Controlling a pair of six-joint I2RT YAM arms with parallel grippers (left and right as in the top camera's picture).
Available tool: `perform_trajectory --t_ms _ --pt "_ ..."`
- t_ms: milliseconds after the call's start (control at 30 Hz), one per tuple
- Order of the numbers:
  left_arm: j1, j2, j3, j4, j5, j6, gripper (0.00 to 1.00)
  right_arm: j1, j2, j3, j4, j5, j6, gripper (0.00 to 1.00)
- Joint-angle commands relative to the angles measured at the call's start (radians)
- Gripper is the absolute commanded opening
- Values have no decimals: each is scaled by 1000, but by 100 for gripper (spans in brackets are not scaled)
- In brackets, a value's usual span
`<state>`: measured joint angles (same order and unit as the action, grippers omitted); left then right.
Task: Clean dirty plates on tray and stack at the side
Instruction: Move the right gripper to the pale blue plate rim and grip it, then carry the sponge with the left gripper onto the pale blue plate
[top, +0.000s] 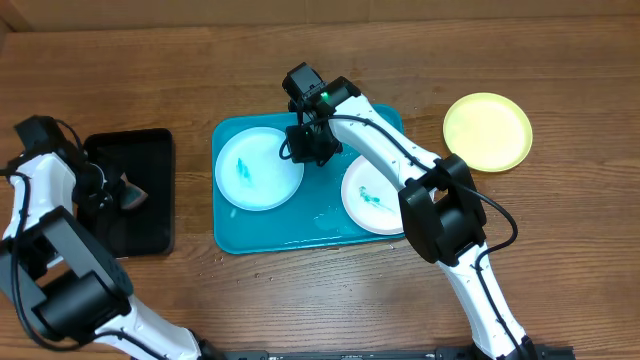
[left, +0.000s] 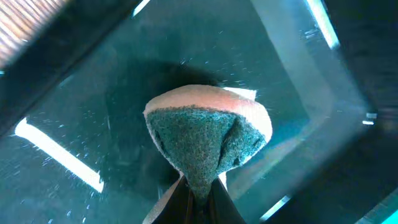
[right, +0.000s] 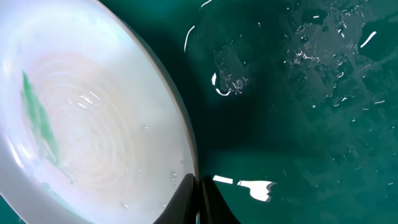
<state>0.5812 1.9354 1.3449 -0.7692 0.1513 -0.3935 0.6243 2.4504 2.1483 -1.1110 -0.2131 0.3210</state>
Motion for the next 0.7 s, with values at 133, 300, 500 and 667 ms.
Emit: perform_trajectory --t_ms 133,300,500,667 --pt "-10 71 10 7 3 5 38 10 9 11 -9 -5 -3 4" --pt "-10 69 29 -1 2 28 35 10 9 11 -16 -6 -11 4" --pt "-11 72 24 0 -107 32 4 38 9 11 -38 67 -14 4" --pt "-9 55 60 -50 -61 51 4 52 9 11 -43 104 -13 4"
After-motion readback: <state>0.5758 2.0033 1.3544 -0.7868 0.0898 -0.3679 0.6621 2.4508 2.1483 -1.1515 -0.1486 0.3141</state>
